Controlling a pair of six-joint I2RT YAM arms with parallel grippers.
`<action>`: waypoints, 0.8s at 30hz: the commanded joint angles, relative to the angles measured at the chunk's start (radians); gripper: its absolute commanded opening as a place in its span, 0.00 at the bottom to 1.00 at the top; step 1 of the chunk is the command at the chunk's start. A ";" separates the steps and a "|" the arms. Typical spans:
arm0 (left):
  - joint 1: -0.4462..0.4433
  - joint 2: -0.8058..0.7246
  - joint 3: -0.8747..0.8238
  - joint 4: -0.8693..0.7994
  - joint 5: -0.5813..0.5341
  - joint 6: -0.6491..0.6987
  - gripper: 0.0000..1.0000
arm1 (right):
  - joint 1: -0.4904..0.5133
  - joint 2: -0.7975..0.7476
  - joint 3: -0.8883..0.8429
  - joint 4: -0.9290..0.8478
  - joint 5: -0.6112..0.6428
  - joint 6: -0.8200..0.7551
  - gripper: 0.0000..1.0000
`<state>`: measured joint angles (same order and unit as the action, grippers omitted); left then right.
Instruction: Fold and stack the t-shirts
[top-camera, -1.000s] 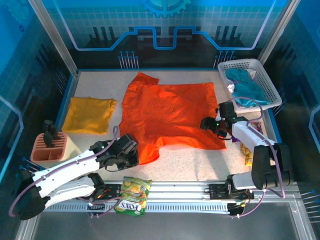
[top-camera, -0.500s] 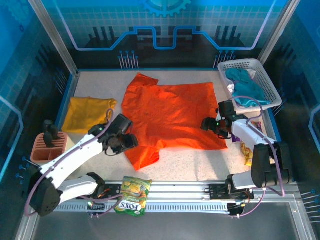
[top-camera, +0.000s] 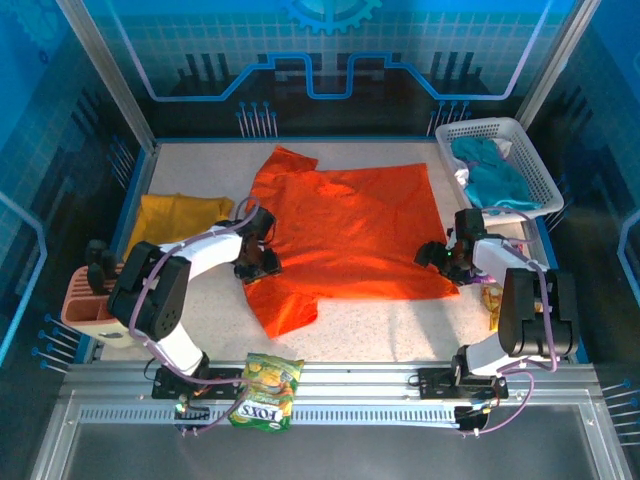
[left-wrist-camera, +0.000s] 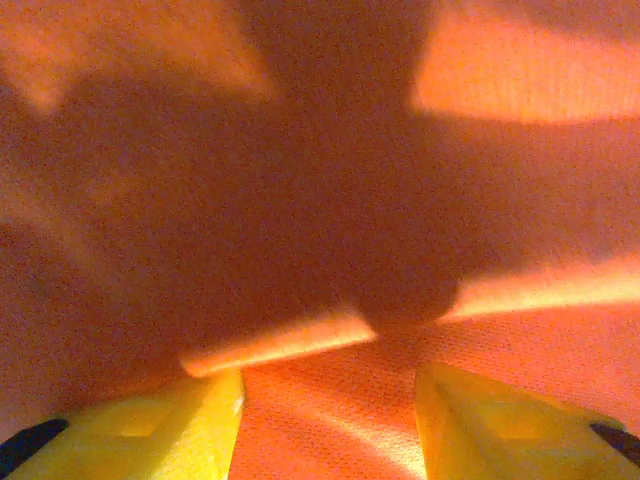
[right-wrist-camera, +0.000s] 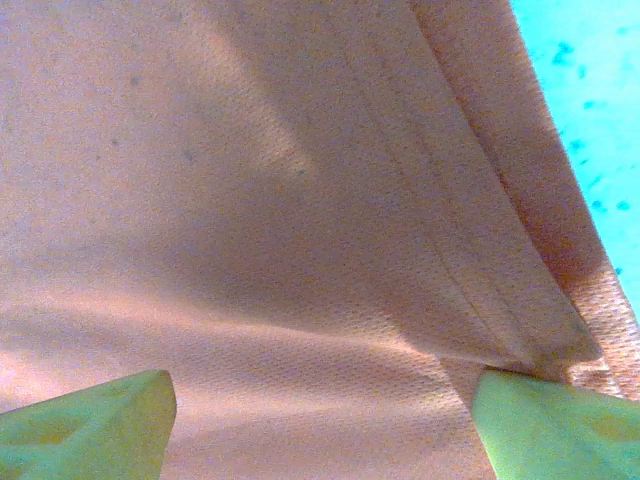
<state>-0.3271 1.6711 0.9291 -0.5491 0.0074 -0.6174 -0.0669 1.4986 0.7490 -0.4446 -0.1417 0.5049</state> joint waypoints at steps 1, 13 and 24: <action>0.046 0.047 0.000 -0.007 -0.044 0.069 0.51 | -0.014 0.011 -0.003 -0.061 0.036 0.003 0.81; 0.061 -0.129 0.057 -0.134 0.122 0.103 0.62 | 0.004 -0.318 -0.071 -0.139 0.141 0.014 1.00; 0.023 -0.501 -0.267 -0.221 0.195 -0.076 0.64 | -0.045 -0.323 -0.174 -0.141 0.084 0.073 0.81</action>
<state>-0.2924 1.2472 0.7364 -0.7101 0.1417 -0.6014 -0.0875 1.1683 0.5838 -0.5674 -0.0380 0.5472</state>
